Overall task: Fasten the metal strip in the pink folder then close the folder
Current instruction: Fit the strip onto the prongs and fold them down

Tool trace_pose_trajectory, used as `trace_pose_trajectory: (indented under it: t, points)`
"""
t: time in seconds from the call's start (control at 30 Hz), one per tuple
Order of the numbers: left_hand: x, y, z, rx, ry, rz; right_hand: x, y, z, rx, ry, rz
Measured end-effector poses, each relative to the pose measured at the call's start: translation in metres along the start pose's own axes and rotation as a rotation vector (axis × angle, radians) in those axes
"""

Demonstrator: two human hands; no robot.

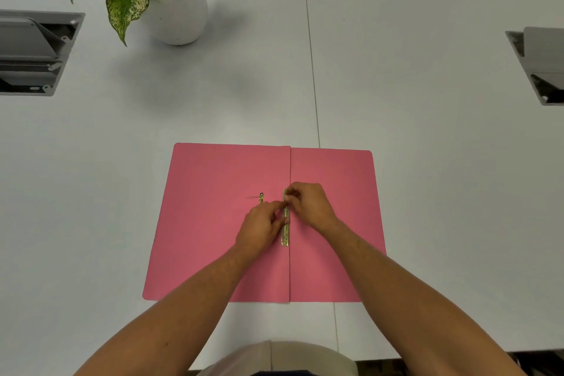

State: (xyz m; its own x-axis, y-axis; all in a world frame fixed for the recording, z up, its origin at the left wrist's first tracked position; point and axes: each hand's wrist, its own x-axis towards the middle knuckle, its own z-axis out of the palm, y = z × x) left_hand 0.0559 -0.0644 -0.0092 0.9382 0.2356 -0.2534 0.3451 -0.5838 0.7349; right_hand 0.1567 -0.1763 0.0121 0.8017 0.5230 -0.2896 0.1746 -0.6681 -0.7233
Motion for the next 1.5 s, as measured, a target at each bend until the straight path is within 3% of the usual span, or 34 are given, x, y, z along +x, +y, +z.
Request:
trace_pose_trajectory:
  t: [0.4,0.77,0.97,1.3,1.5]
  points:
    - [0.006,0.005,-0.001,0.023,-0.052,-0.045,0.032,-0.039,-0.008,-0.637,-0.274,-0.222]
    - [0.007,0.005,0.0,-0.031,-0.101,-0.131,0.029,-0.005,-0.006,-0.119,0.031,0.14]
    - [0.007,0.005,-0.001,-0.021,-0.114,-0.13,0.03,-0.006,-0.004,-0.06,0.059,0.195]
    - [0.006,0.008,-0.005,-0.013,-0.14,-0.136,0.005,0.001,0.001,0.006,0.052,0.092]
    - [0.006,0.01,-0.006,-0.048,-0.136,-0.181,-0.042,0.008,0.019,0.238,0.085,0.271]
